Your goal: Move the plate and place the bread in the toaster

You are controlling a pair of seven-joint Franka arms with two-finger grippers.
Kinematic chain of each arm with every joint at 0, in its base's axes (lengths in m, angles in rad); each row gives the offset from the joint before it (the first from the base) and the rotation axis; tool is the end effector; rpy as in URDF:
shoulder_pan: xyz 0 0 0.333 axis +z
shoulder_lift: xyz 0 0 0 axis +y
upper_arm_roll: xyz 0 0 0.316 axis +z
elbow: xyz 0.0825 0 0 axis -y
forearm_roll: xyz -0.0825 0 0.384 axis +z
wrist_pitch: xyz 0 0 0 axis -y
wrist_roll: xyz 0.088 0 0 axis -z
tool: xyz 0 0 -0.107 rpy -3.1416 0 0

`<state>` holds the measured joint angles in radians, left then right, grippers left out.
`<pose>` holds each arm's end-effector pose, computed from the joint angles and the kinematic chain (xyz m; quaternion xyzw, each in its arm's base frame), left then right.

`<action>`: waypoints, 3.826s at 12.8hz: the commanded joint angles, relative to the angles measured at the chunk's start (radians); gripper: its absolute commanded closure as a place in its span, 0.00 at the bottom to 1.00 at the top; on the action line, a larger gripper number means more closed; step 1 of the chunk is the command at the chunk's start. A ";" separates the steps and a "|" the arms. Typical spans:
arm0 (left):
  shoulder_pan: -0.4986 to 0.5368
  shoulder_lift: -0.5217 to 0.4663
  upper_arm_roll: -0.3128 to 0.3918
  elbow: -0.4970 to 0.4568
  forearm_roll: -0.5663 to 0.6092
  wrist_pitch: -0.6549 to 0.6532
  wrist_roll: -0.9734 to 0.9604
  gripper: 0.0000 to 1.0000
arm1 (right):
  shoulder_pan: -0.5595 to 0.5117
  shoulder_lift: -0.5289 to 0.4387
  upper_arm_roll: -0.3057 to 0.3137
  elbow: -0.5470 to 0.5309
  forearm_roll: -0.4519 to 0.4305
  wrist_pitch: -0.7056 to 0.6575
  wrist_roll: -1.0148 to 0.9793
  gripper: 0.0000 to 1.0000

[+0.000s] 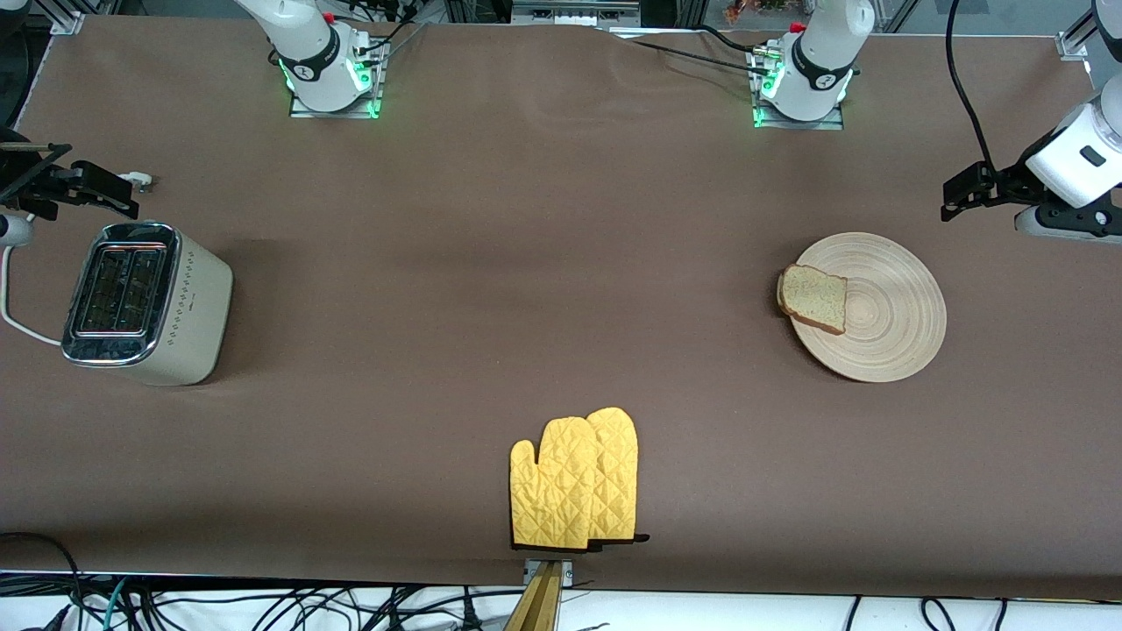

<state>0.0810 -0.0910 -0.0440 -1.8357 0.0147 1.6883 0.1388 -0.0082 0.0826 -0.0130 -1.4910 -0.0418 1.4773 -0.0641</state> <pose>0.5274 0.0201 0.5582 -0.9982 0.0518 0.0289 0.0067 0.5696 -0.0166 0.6077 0.9984 0.0205 -0.0490 0.0193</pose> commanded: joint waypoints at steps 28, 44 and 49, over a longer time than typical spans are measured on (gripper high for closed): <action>0.006 0.022 0.009 0.030 0.022 0.103 -0.093 0.00 | -0.007 0.000 -0.004 0.003 0.011 0.000 0.000 0.00; 0.011 0.030 0.029 0.032 0.014 0.119 -0.087 0.00 | -0.009 0.002 -0.004 0.003 0.013 0.000 -0.002 0.00; 0.011 0.030 0.029 0.030 0.014 0.117 -0.088 0.00 | -0.009 0.002 -0.004 0.003 0.013 0.000 -0.002 0.00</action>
<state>0.0905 -0.0691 -0.0108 -1.8262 0.0148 1.8159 0.0594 -0.0106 0.0855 -0.0177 -1.4910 -0.0418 1.4773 -0.0640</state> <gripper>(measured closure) 0.000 0.000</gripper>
